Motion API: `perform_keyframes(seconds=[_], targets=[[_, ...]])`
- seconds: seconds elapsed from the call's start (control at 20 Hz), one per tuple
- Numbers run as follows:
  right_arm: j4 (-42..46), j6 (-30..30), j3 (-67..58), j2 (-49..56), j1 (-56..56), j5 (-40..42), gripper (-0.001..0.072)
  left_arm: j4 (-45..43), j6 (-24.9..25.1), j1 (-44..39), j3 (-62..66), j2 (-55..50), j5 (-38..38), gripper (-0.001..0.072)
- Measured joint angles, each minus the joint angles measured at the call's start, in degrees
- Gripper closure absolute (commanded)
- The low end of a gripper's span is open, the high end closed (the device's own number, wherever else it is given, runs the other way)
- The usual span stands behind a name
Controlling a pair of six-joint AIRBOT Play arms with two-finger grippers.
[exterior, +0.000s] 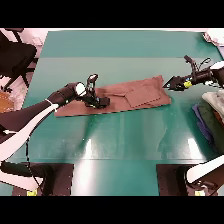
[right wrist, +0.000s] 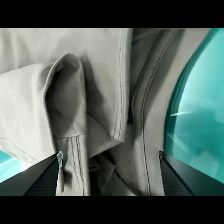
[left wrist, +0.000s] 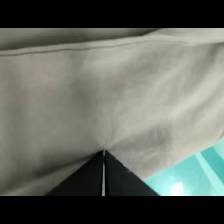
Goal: Fold the shirts.
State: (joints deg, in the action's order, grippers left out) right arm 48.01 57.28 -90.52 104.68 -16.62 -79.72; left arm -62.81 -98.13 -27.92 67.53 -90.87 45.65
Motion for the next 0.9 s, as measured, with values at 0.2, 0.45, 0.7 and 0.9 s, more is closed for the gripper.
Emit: perform_keyframes(seconds=[0.2, 0.45, 0.7, 0.9], targets=[[1.6, -0.8, -0.9, 0.7, 0.0, 0.2, -0.0008, -0.2, -0.6, -0.1, 0.0, -0.2, 0.2, 0.0688], [-2.5, -4.2, -1.2, 4.0, -2.4, -1.2, -0.0008, -0.4, -0.8, -0.1, 0.1, -0.3, 0.8, 0.0687], [-7.6, -6.0, -1.3, 8.1, -3.0, -3.6, -0.0008, -0.5, -0.8, -0.1, 0.1, -0.2, 1.6, 0.0687], [-11.5, -7.6, -1.3, 10.3, -1.9, -5.0, -0.0008, -0.6, -0.8, -0.1, 0.1, -0.2, 2.0, 0.0687]])
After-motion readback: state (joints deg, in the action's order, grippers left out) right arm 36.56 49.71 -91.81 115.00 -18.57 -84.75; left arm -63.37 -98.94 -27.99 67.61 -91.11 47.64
